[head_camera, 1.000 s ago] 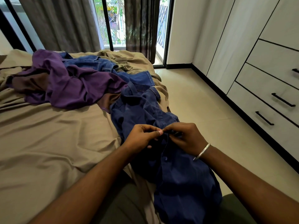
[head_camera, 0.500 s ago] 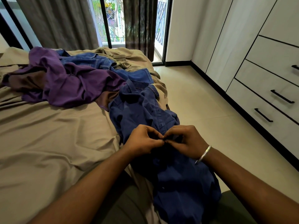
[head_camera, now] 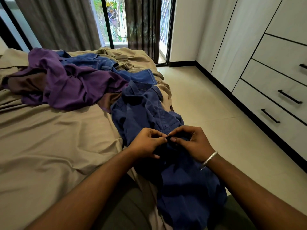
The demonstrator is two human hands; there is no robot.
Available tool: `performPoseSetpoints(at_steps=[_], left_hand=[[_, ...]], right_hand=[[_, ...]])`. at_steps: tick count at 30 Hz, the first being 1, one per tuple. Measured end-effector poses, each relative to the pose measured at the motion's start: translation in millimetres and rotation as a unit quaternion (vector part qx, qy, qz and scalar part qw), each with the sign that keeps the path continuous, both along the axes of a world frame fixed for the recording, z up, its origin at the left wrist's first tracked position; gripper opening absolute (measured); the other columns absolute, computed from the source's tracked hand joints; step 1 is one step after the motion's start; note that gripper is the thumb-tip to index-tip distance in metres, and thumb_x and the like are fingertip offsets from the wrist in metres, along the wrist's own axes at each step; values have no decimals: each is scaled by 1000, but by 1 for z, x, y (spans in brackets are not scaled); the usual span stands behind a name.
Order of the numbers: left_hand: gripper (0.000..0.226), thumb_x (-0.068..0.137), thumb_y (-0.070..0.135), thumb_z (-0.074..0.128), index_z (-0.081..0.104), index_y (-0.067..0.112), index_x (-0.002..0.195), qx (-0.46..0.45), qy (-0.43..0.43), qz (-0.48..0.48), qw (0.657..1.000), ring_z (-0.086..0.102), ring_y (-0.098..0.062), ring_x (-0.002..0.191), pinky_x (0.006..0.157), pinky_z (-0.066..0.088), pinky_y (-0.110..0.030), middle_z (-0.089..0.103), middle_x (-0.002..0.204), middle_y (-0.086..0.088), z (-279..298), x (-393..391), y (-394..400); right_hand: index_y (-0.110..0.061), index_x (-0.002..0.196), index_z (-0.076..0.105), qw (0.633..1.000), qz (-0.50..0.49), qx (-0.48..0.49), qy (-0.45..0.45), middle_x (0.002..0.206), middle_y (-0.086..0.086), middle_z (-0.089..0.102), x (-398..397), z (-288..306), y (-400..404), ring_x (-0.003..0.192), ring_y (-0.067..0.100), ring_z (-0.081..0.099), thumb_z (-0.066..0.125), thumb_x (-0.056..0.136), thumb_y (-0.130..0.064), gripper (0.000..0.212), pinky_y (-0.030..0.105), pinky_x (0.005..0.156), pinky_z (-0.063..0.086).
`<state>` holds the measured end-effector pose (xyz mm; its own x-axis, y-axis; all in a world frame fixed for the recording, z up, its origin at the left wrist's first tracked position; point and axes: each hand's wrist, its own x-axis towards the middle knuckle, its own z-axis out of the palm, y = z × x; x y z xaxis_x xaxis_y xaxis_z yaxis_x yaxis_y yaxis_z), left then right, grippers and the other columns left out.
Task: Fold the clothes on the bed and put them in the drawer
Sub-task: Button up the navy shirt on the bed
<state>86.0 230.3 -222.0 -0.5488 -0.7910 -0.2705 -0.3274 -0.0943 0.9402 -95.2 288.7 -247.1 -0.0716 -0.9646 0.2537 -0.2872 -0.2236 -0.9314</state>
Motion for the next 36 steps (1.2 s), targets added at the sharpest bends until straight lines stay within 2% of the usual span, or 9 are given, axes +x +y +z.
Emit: performPoseSetpoints(at_steps=[7, 14, 17, 21, 24, 26, 30, 33, 36], left_hand=[[9, 95, 16, 63, 71, 19, 94, 24, 18, 6, 1000, 67, -9, 74, 55, 56, -30, 69, 83, 3, -1, 0, 0], [14, 97, 12, 60, 69, 19, 87, 19, 13, -12, 1000, 63, -7, 62, 58, 56, -32, 67, 66, 8, -1, -2, 2], [13, 96, 16, 62, 69, 21, 86, -50, -9, 7, 999, 64, -9, 63, 59, 55, -30, 68, 64, 9, -7, -3, 0], [4, 91, 27, 70, 73, 27, 91, -206, -58, 16, 977, 67, 3, 72, 65, 50, -14, 71, 77, 14, -11, -2, 1], [14, 88, 32, 73, 74, 23, 98, -299, -79, 2, 951, 63, 10, 76, 68, 46, -5, 69, 82, 19, -12, 0, 3], [17, 89, 32, 72, 75, 21, 102, -338, -92, -9, 937, 62, 10, 77, 69, 45, -5, 70, 86, 16, -13, 1, 3], [18, 92, 34, 68, 75, 21, 103, -367, -95, -25, 925, 65, 2, 78, 71, 51, -14, 73, 88, 10, -13, 1, 2], [18, 94, 33, 65, 76, 20, 97, -375, -96, -36, 921, 64, 0, 67, 60, 46, -13, 71, 77, 11, -11, 3, 2], [16, 95, 31, 64, 75, 19, 98, -350, -107, -52, 929, 65, -1, 72, 63, 48, -13, 72, 82, 10, -11, 2, 1]], right_hand=[[-17, 98, 71, 999, -1, 34, -7, 97, 4, 74, 2, -1, 1, 96, 20, 71, 76, 82, -4, 20, 41, 90, 57], [-15, 91, 69, 998, -10, 60, -30, 93, 7, 74, 4, 2, -2, 91, 21, 72, 75, 77, 9, 28, 37, 87, 58], [-17, 93, 70, 997, -38, 56, -47, 90, 6, 75, 5, -3, -1, 90, 19, 73, 73, 79, 10, 30, 33, 86, 58], [-15, 98, 72, 995, -76, 38, -55, 90, 5, 76, 5, -5, 0, 90, 17, 73, 72, 81, 7, 27, 31, 87, 58], [-14, 100, 73, 995, -75, 37, -48, 90, 5, 76, 6, -5, 1, 89, 16, 73, 73, 82, 4, 26, 33, 87, 58], [-16, 99, 73, 996, -68, 35, -40, 90, 4, 76, 6, -5, 2, 89, 17, 73, 74, 81, 3, 26, 35, 87, 58], [-14, 98, 73, 997, -62, 23, -26, 89, 4, 76, 5, -4, 2, 88, 17, 73, 74, 81, 4, 24, 37, 87, 58], [-13, 98, 73, 998, -56, 17, -8, 90, 3, 76, 4, -4, 4, 89, 16, 73, 75, 80, 4, 25, 39, 88, 58], [-17, 98, 74, 998, -55, 21, 8, 91, 0, 76, 4, -7, 6, 89, 15, 73, 76, 81, 0, 24, 41, 89, 58]])
